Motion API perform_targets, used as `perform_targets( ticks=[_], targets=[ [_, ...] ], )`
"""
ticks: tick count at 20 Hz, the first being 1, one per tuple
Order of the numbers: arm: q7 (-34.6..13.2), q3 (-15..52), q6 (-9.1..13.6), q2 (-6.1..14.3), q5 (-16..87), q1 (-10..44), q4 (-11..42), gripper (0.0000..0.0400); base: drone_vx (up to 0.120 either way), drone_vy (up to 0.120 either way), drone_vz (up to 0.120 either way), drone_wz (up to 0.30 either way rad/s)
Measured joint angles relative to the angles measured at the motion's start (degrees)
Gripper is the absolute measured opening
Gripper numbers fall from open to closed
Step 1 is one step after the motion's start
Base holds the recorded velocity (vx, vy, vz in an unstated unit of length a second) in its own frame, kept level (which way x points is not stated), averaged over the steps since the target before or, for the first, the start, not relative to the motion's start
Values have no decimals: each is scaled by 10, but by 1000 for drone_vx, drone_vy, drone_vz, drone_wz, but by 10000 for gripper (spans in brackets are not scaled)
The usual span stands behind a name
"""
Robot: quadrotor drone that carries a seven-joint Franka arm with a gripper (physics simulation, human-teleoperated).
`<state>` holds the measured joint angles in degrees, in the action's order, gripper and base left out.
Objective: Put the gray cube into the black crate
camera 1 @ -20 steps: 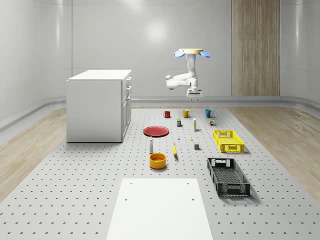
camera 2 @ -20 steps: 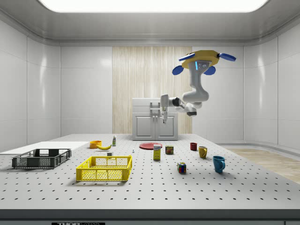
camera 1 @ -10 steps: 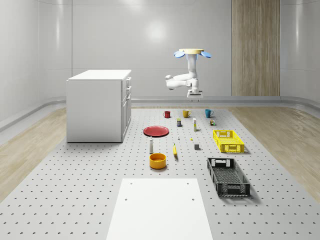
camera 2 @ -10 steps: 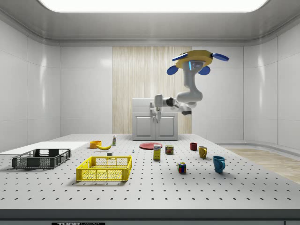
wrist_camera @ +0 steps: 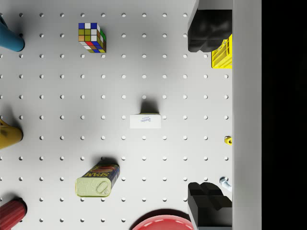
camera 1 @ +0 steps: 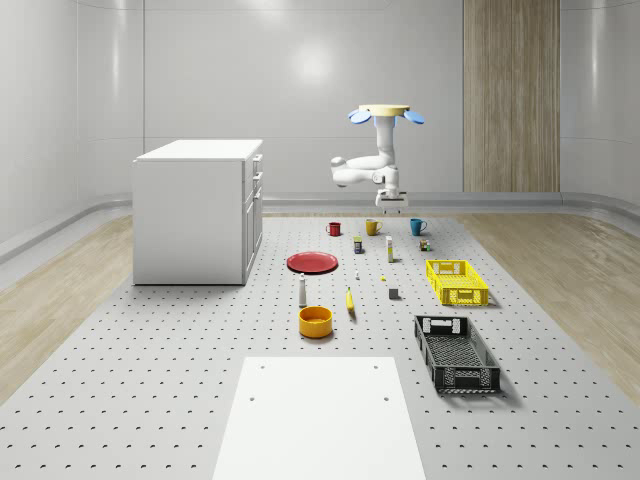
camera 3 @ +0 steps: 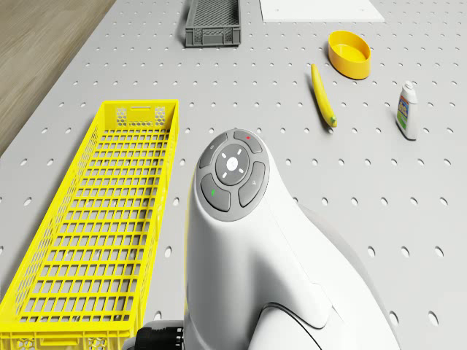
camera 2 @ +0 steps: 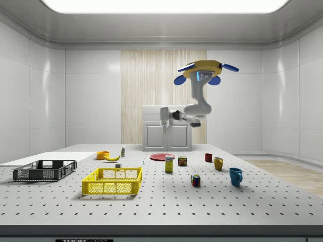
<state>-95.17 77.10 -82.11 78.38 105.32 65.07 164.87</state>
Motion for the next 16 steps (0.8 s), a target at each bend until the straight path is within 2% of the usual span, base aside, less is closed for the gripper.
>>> perform_targets(
  ticks=[16],
  targets=[
    [-5, 5, -24, 26, -11, 6, -1, 400, 120, 0, 0, 0]
  ],
)
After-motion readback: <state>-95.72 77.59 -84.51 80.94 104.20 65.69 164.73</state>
